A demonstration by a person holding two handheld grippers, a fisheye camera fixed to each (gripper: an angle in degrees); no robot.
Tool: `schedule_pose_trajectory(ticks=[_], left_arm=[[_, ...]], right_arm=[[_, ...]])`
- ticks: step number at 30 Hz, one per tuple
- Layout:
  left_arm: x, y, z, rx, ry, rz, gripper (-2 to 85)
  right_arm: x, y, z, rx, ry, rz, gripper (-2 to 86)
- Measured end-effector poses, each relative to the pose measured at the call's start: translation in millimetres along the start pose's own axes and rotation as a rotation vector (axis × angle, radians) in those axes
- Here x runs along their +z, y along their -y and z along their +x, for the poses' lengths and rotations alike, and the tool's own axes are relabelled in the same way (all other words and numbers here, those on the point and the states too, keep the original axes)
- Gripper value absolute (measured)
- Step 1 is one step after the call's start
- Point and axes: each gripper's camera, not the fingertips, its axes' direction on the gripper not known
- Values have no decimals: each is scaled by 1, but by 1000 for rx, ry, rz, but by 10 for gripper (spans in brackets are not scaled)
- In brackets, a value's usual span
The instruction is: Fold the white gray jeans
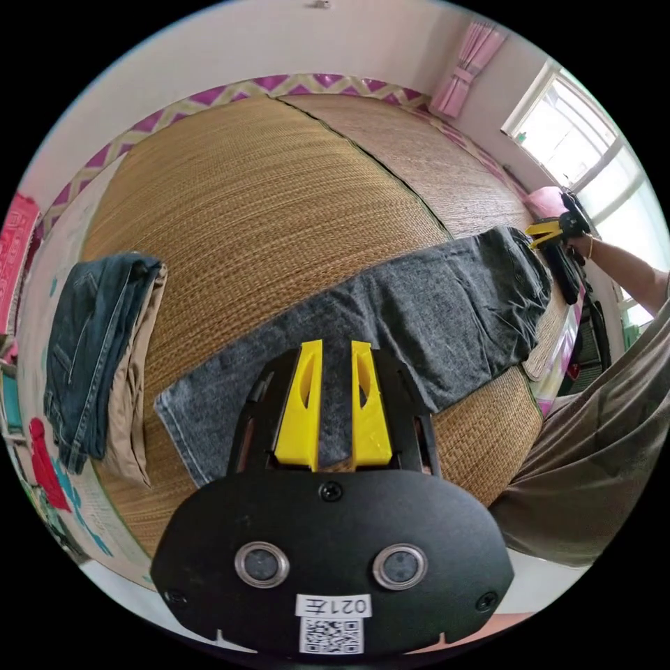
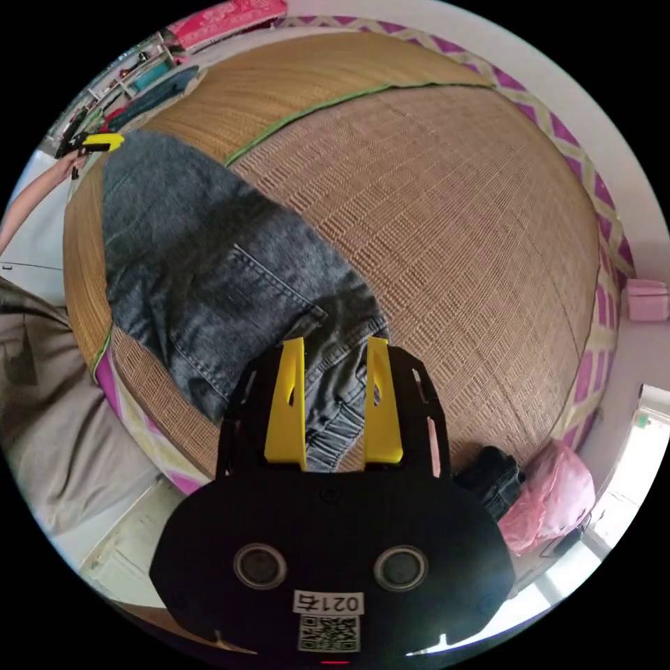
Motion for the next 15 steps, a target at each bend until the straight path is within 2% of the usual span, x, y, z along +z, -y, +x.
schedule_pose_trajectory(ticks=[7, 9, 11, 15], left_arm=[[49, 45, 72, 160, -97, -24, 65], [80, 52, 90, 119, -76, -51, 67], [81, 53, 93, 51, -35, 5, 63], [78, 60, 89, -99, -113, 62, 54]], right_arm=[[4, -37, -16, 388, 50, 120, 104], [7, -29, -27, 371, -43, 149, 98], [6, -10, -36, 279, -131, 112, 92], [-4, 24, -23, 241, -235, 123, 86]])
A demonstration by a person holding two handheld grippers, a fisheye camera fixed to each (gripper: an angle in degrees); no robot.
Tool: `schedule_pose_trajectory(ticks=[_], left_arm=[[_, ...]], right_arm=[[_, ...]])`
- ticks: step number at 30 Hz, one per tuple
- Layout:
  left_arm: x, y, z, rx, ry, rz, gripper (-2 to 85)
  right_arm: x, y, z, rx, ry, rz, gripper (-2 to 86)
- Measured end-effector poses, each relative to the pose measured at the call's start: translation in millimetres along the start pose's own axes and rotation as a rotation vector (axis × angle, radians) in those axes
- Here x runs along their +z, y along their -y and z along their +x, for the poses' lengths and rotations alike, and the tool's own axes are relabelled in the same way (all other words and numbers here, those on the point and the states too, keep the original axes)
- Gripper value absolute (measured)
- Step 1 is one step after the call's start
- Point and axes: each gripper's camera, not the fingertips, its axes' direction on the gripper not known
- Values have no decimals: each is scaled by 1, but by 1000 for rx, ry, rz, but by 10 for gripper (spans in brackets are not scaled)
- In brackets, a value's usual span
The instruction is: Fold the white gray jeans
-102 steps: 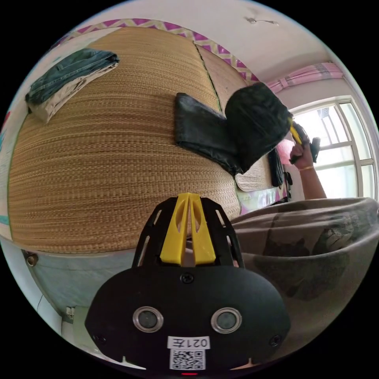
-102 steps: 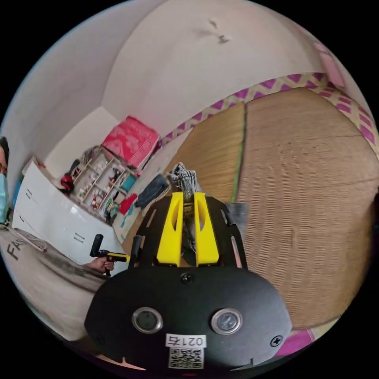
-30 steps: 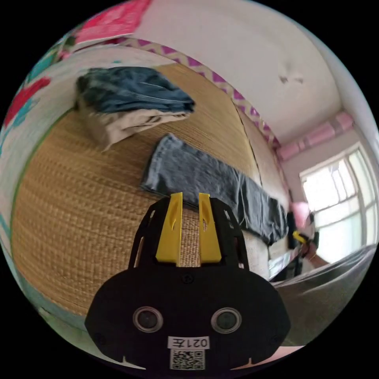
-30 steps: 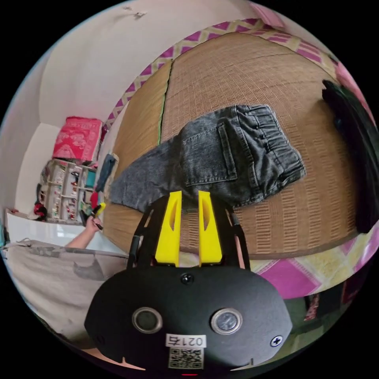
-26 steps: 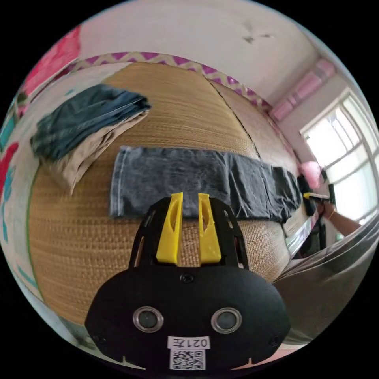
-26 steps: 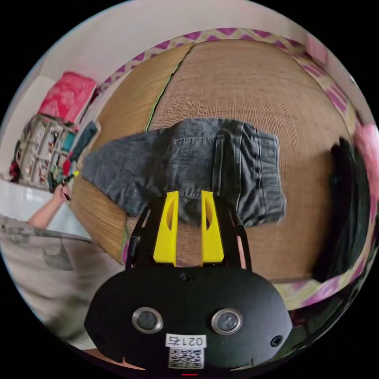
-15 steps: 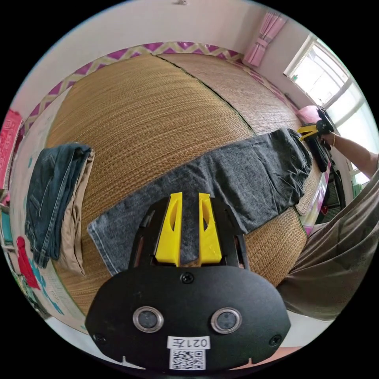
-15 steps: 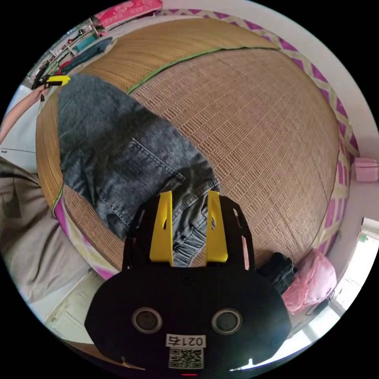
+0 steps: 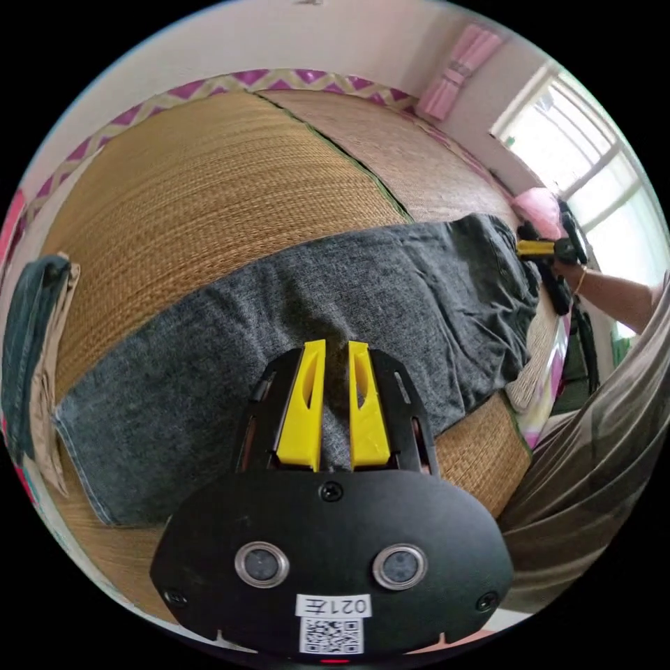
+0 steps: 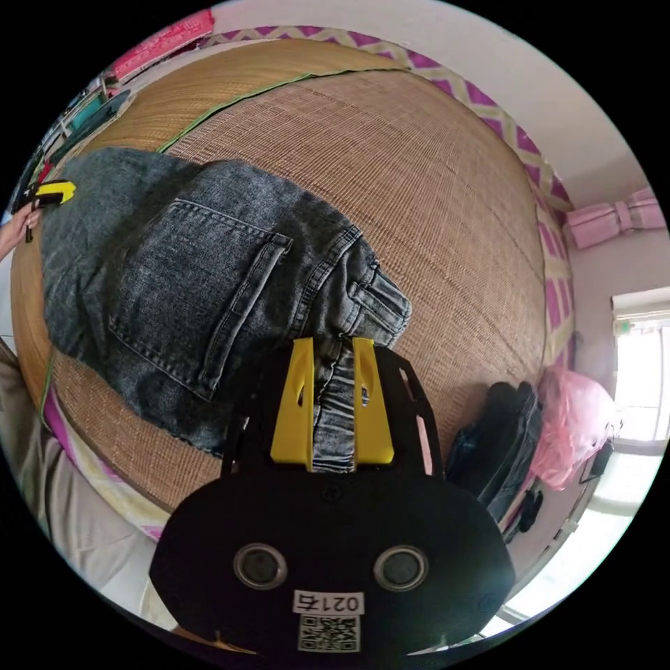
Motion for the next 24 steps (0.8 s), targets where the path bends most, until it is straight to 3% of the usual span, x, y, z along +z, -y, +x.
schedule_pose_trajectory(ticks=[6, 7, 9, 11, 15, 20, 22, 24], left_arm=[[-7, 35, 25, 23, 71, -37, 50], [-14, 37, 23, 14, 81, -7, 49], [-45, 52, 6, 22, 68, 112, 53], [-56, 72, -9, 90, 68, 106, 64], [-50, 119, -46, 228, 103, -80, 92], [-64, 151, -80, 222, 132, -112, 99], [-64, 159, -84, 235, 136, -118, 99], [-54, 168, -86, 260, 118, -144, 98]], right_arm=[[-9, 73, 46, 74, 82, -60, 80], [-26, 85, 52, 66, 110, 11, 79], [-47, 101, 56, -5, 169, 106, 80], [-54, 123, 55, -120, 179, 116, 82], [-44, 177, 72, -290, 231, -35, 81], [-49, 210, 116, -268, 210, -209, 86], [-71, 224, 123, -255, 133, -114, 78], [-87, 241, 123, -273, 246, 26, 73]])
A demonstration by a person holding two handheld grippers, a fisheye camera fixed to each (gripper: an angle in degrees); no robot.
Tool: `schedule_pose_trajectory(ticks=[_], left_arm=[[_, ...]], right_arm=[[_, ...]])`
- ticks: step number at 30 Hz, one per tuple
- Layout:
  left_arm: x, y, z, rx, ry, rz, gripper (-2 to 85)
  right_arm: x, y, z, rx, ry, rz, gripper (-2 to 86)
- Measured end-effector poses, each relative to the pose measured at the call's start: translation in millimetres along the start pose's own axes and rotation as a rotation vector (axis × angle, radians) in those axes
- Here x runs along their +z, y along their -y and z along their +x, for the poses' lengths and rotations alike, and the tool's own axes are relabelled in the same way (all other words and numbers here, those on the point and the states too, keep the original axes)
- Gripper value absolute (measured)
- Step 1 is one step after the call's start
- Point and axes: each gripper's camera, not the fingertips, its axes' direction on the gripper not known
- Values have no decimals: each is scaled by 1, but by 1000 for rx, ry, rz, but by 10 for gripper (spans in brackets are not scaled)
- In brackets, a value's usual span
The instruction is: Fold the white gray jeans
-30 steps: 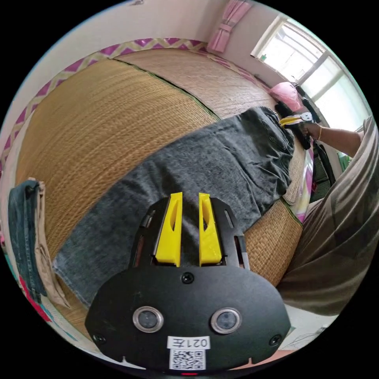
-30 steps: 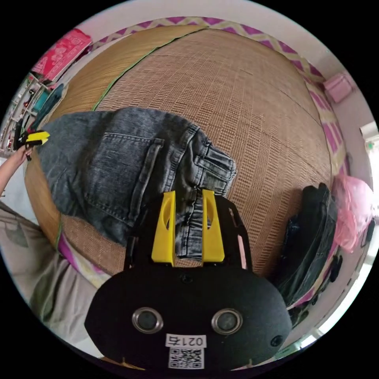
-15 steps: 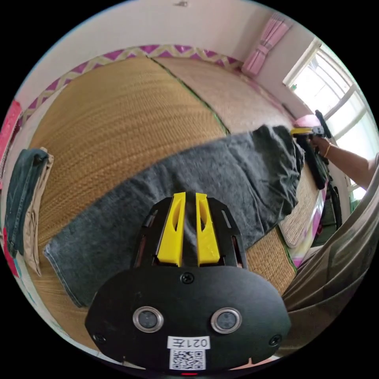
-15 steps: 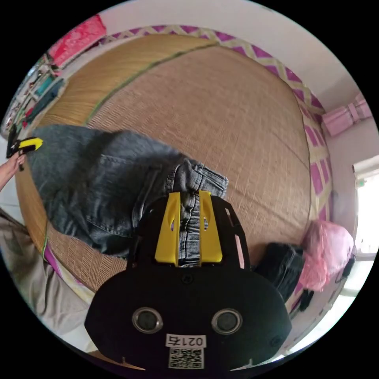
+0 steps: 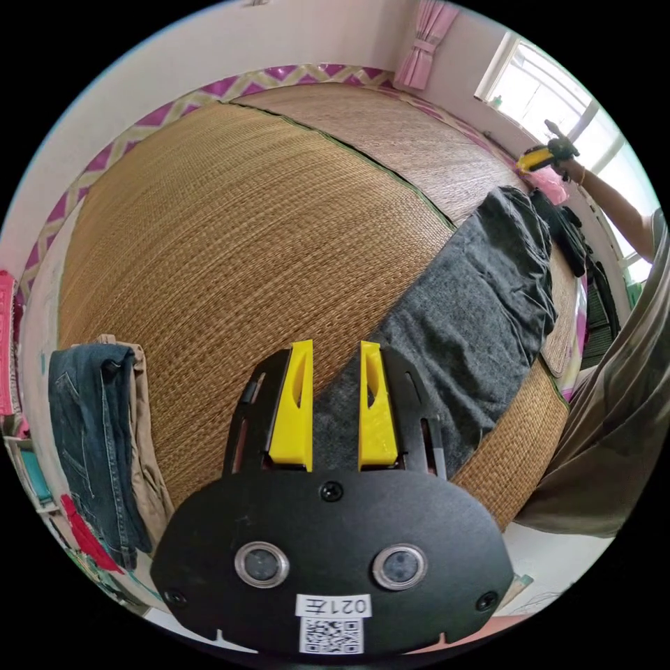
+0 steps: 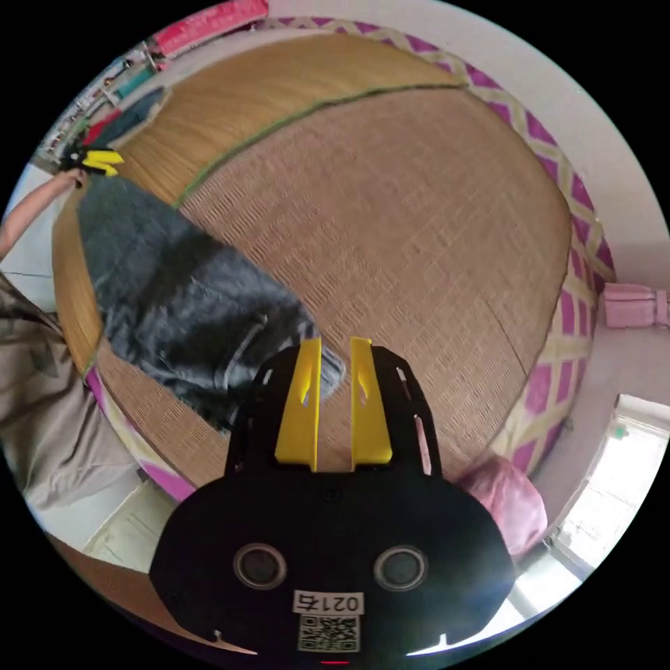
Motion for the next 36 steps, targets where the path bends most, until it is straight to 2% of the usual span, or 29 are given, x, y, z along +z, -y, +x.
schedule_pose_trajectory(ticks=[2, 6, 11, 14, 16, 18, 28, 32, 36], left_arm=[[11, 9, 1, 26, -26, -28, 98], [28, 32, 3, 96, -37, -83, 95], [26, 44, -15, 131, -91, -99, 98], [25, 47, -24, 158, -107, -129, 99], [23, 47, -28, 167, -107, -136, 99], [19, 42, -31, 176, -100, -138, 96], [23, 13, -34, 238, -106, -200, 85], [26, -3, -36, 257, -76, -231, 36], [11, -34, -33, 254, -49, -190, -5]], right_arm=[[7, 24, -9, -101, 53, 68, 75], [81, 80, -28, -338, 51, -164, 93], [126, 114, -15, -435, 161, -288, 98], [131, 124, -8, -470, 222, -337, 61], [115, 122, -6, -493, 205, -312, 14], [98, 114, -5, -499, 192, -271, 2], [7, 43, -17, -464, 151, -93, -8], [-8, 23, -31, -471, 118, -81, -8], [-16, 2, -42, -454, 91, -67, -8]])
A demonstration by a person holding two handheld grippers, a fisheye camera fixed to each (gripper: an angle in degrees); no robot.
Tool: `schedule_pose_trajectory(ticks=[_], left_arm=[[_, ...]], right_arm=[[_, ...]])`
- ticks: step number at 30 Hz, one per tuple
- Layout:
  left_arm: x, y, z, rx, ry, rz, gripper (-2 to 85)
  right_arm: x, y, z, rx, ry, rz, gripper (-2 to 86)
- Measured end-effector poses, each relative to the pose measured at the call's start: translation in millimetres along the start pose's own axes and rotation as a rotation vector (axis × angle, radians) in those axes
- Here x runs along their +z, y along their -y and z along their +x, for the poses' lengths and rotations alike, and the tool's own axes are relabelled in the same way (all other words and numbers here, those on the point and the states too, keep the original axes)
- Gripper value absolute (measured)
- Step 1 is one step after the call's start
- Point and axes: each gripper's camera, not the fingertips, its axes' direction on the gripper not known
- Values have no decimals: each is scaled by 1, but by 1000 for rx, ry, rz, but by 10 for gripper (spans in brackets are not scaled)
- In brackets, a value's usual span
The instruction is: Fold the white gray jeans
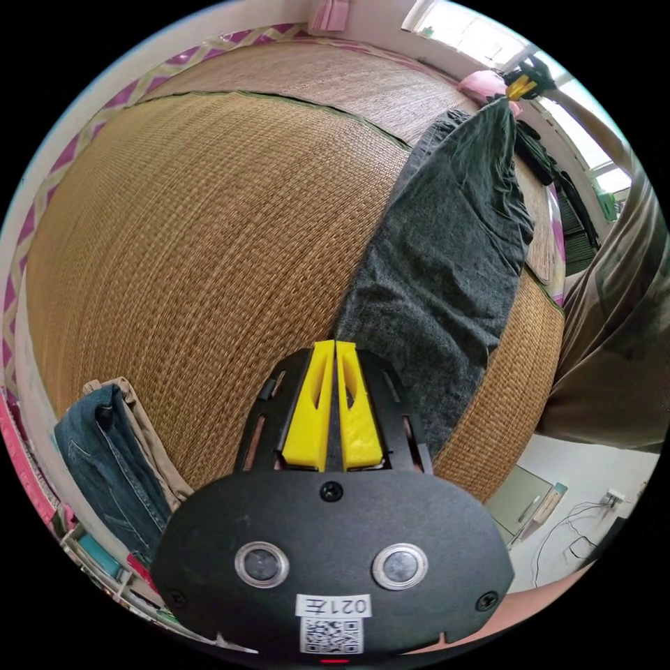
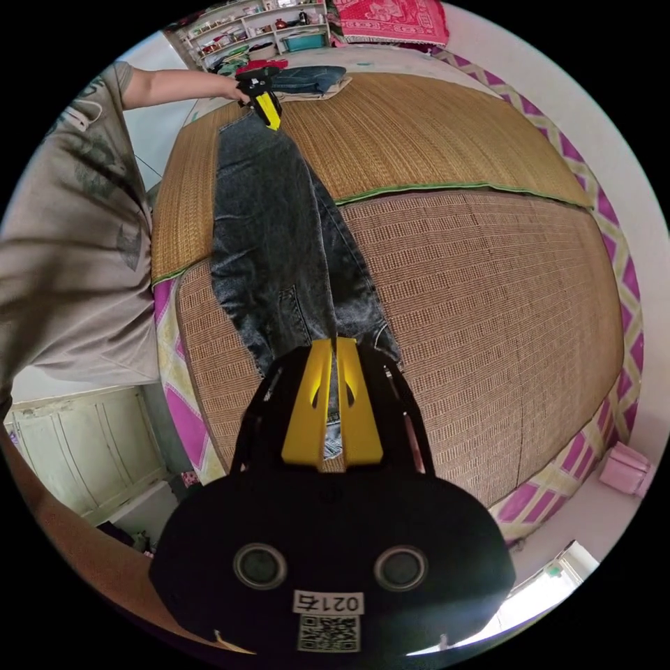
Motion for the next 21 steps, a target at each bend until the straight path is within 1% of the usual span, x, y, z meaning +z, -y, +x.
schedule_pose_trajectory(ticks=[4, 8, 11, 13, 16, 17, 19, 21], left_arm=[[-27, -46, 30, -8, 23, 63, -9], [-75, -123, 105, -20, 21, 143, -7], [-90, -187, 171, -77, -12, 173, -6], [-82, -224, 208, -143, -57, 188, -6], [-43, -283, 260, -282, -125, 204, -8], [-18, -303, 276, -348, -154, 201, -9], [27, -333, 296, -449, -205, 186, -9], [92, -372, 312, -602, -308, 165, -9]], right_arm=[[-4, -23, -17, 45, -2, 22, -7], [-9, -53, -47, 98, 14, 42, -8], [0, -87, -84, 146, 84, 26, -8], [19, -115, -114, 201, 178, 22, -8], [66, -142, -154, 257, 276, -16, -8], [79, -145, -162, 266, 285, -31, -8], [133, -152, -193, 282, 304, -109, -7], [174, -157, -209, 317, 325, -157, -6]])
